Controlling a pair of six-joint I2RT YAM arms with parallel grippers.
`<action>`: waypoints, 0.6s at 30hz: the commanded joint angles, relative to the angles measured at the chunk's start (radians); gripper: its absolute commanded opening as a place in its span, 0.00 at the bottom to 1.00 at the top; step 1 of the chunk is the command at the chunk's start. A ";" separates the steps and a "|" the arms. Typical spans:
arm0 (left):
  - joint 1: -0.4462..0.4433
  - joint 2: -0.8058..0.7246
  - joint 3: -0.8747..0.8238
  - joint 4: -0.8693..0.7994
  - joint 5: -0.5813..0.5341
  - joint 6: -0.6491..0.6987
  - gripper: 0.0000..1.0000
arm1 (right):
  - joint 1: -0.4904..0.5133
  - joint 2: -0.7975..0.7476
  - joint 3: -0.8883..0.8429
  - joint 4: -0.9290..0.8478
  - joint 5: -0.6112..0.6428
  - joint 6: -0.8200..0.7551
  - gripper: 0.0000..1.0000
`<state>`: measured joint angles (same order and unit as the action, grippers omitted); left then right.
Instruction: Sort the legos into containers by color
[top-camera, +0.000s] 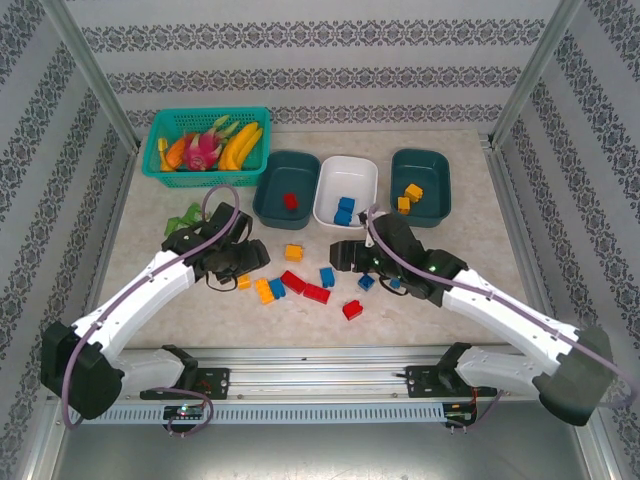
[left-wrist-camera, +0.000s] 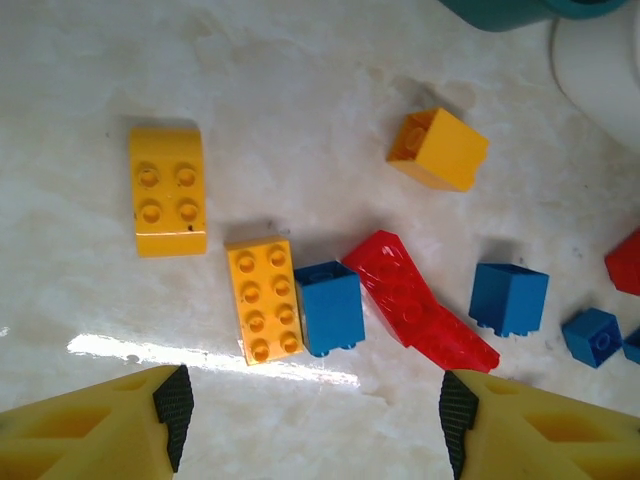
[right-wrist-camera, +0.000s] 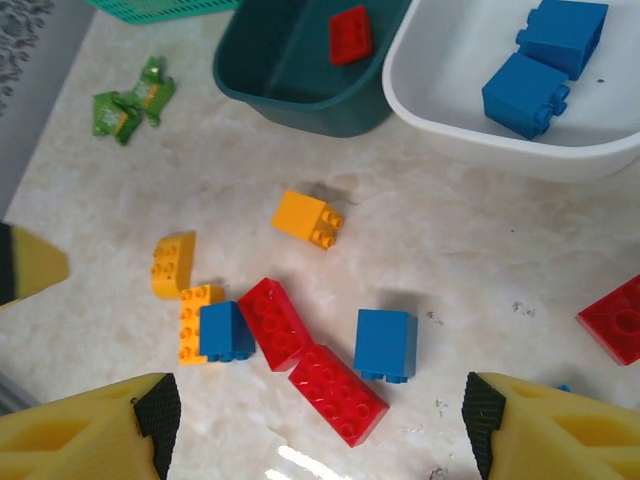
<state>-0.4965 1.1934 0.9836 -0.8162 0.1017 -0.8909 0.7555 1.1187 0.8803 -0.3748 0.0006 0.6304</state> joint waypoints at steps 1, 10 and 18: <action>-0.037 -0.018 -0.018 0.052 0.017 0.007 0.68 | 0.001 0.047 0.058 -0.026 0.049 0.013 0.75; -0.104 0.026 -0.022 0.246 0.090 0.019 0.60 | -0.013 0.073 0.065 -0.045 0.086 0.056 0.72; -0.158 0.291 0.155 0.093 0.034 0.011 0.54 | -0.017 0.015 0.028 -0.074 0.044 0.051 0.70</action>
<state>-0.6426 1.4403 1.0981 -0.6468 0.1661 -0.8547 0.7479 1.1683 0.9226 -0.4183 0.0517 0.6754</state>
